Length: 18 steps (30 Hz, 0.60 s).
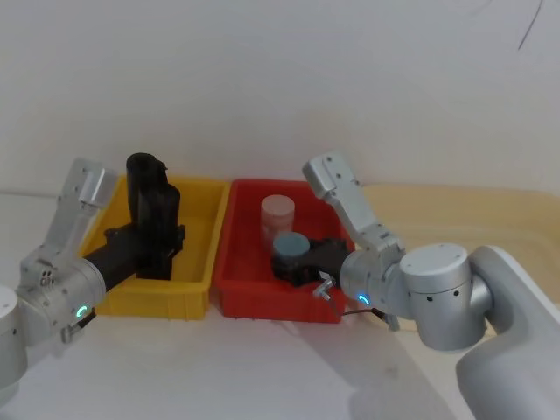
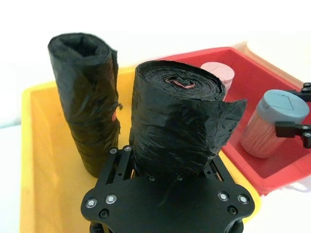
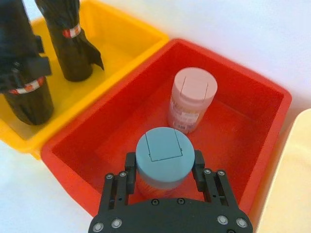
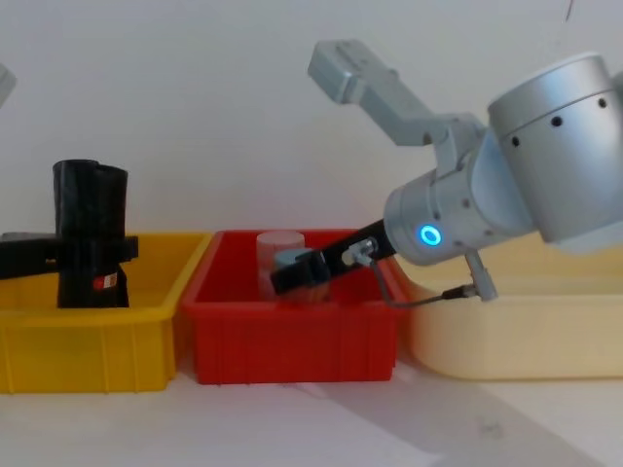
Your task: Pick up the garbage bag with the one hand and transfer it to the other hand.
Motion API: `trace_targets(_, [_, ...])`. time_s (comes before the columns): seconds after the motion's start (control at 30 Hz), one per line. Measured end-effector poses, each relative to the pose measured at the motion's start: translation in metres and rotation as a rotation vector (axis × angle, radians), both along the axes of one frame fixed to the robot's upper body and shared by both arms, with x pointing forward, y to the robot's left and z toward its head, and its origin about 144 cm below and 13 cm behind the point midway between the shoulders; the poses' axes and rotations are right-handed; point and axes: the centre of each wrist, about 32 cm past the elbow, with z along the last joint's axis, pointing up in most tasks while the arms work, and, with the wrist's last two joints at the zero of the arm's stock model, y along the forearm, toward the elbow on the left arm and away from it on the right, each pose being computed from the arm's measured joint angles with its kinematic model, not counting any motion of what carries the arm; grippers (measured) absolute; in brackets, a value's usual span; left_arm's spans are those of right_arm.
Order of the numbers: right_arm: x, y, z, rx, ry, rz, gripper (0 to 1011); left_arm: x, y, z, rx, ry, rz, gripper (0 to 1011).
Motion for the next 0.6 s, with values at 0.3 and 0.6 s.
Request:
trace_targets(0.3, [-0.008, -0.012, 0.015, 0.081, -0.027, 0.02, 672, 0.003, -0.008, 0.019, 0.031, -0.003, -0.011, 466])
trace_targets(0.6, [-0.017, -0.032, 0.042, 0.191, -0.089, 0.024, 672, 0.006, -0.019, 0.054, 0.072, -0.036, -0.031, 466])
